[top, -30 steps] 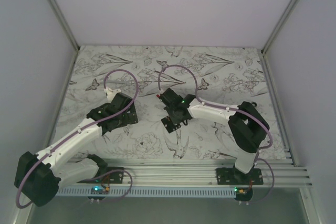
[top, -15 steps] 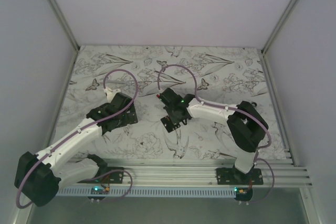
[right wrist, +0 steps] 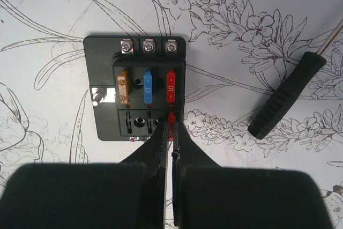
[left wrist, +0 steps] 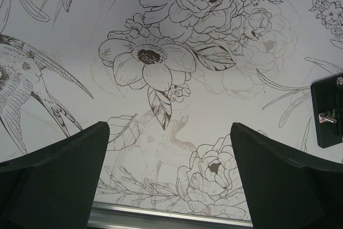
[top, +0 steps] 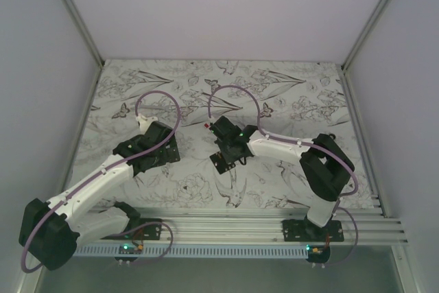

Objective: Snap on the fuse box
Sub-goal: Install the fuse at the fuse box base.

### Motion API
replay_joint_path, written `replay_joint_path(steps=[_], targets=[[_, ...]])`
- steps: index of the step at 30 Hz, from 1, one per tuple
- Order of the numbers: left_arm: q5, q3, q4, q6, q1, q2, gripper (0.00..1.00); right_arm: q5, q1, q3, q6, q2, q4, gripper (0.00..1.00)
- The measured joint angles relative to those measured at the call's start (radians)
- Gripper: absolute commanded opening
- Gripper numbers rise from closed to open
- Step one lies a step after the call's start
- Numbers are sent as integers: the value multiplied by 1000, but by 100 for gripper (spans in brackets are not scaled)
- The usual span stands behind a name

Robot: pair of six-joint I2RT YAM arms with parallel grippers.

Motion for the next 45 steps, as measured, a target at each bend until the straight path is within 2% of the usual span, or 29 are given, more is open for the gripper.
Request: replay_joint_path(steps=[11, 13, 17, 18, 24, 26, 30, 32, 37, 45], targets=[[4, 0, 0, 0, 0, 0, 100, -3, 1, 13, 0, 11, -11, 0], [4, 0, 0, 0, 0, 0, 100, -3, 1, 13, 0, 9, -11, 3], [4, 0, 0, 0, 0, 0, 100, -2, 2, 12, 3, 3, -13, 13], [4, 0, 0, 0, 0, 0, 100, -3, 2, 12, 3, 2, -16, 18], [14, 0, 0, -4, 2, -3, 100, -11, 8, 8, 3, -16, -50, 31], [24, 0, 0, -7, 2, -10, 100, -14, 8, 2, 2, -42, -50, 38], [39, 1, 0, -9, 2, -18, 100, -17, 9, -10, -1, -116, -44, 44], [54, 8, -5, -11, 2, -6, 100, -14, 9, -21, -2, -154, -29, 50], [106, 90, -23, -22, 2, 103, 98, -4, -16, -93, -9, -230, 35, 66], [175, 359, -20, -19, -4, 421, 88, 11, -178, -316, -25, -393, 179, 92]])
